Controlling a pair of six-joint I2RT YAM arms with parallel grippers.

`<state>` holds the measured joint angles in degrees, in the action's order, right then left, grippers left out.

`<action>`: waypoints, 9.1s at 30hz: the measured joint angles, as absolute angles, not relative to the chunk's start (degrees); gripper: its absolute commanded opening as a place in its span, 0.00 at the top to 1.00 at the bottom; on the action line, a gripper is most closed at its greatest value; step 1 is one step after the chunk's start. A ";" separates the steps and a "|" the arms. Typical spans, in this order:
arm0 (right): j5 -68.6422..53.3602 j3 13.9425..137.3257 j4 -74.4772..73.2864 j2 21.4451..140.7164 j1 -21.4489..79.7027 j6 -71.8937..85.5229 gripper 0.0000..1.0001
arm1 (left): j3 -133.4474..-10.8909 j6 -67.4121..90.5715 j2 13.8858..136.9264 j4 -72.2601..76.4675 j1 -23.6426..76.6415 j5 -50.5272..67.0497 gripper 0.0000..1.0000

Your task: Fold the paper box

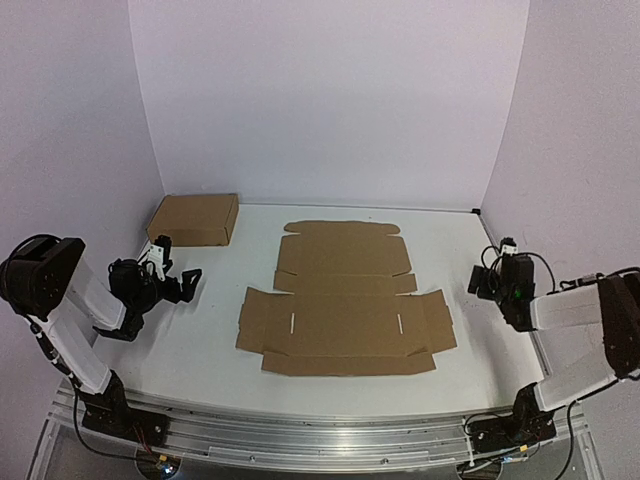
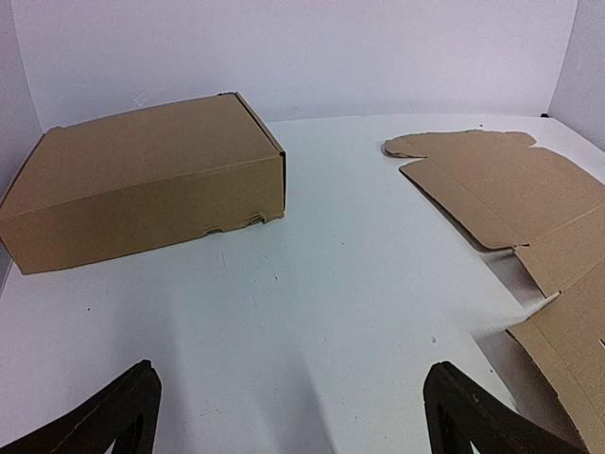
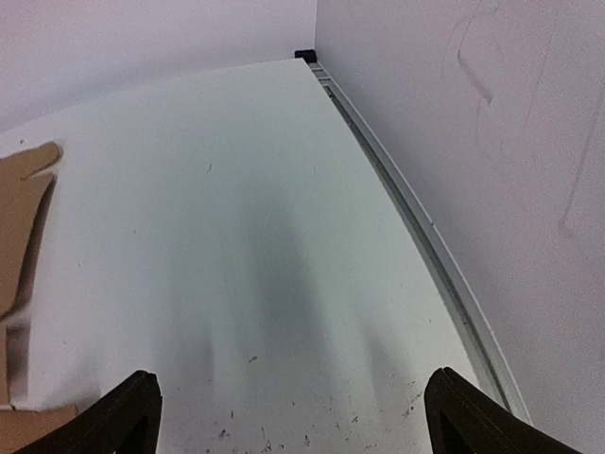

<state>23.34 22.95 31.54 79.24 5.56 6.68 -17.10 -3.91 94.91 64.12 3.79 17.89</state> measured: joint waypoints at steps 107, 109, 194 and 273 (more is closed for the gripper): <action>-7.05 19.25 -0.89 56.26 45.80 12.42 0.59 | -76.16 -44.49 111.87 -33.19 52.34 27.27 1.00; -7.26 19.28 4.92 62.98 46.06 11.09 0.61 | -76.16 -44.49 111.87 -33.17 52.34 27.40 1.00; -22.87 30.11 15.16 85.27 48.47 -1.12 1.00 | -61.38 -50.79 103.22 -22.93 36.34 21.49 0.33; -25.70 30.15 13.06 87.53 48.24 -1.07 1.00 | -63.11 -56.99 103.92 -32.47 41.37 35.61 0.99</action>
<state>-25.70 30.15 13.06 87.53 48.24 -1.07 -63.11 -56.99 103.92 -32.47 41.37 35.61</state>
